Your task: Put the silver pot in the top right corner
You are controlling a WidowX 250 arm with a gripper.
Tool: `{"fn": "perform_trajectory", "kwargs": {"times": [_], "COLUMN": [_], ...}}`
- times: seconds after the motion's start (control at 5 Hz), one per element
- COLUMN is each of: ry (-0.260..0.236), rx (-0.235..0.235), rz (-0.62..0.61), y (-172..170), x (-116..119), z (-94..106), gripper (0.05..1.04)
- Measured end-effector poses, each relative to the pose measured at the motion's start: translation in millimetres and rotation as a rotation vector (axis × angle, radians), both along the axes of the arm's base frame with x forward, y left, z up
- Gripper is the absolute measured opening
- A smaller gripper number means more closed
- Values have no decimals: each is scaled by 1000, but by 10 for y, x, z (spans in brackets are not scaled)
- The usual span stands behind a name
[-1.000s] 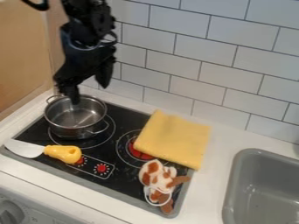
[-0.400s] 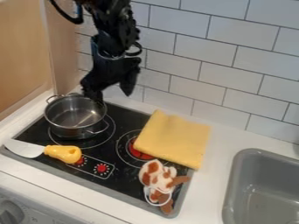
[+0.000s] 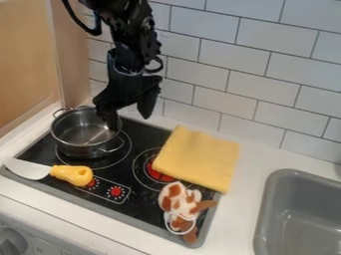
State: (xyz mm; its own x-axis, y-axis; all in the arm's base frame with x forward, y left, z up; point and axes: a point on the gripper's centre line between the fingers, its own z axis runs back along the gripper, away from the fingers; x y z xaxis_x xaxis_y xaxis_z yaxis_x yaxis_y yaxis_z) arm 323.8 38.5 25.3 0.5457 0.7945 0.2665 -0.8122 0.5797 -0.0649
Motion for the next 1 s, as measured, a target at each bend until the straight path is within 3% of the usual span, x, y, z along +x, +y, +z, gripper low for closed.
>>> {"fn": "perform_trajectory", "kwargs": {"times": [0.4, 0.8, 1.0], "ry": [71, 84, 83], "rx": [1, 8, 0], "rz": [-17, -4, 1], "y": [9, 27, 21], "x": [-40, -49, -49], "z": [-160, -198, -200], "gripper": [951, 346, 150]}}
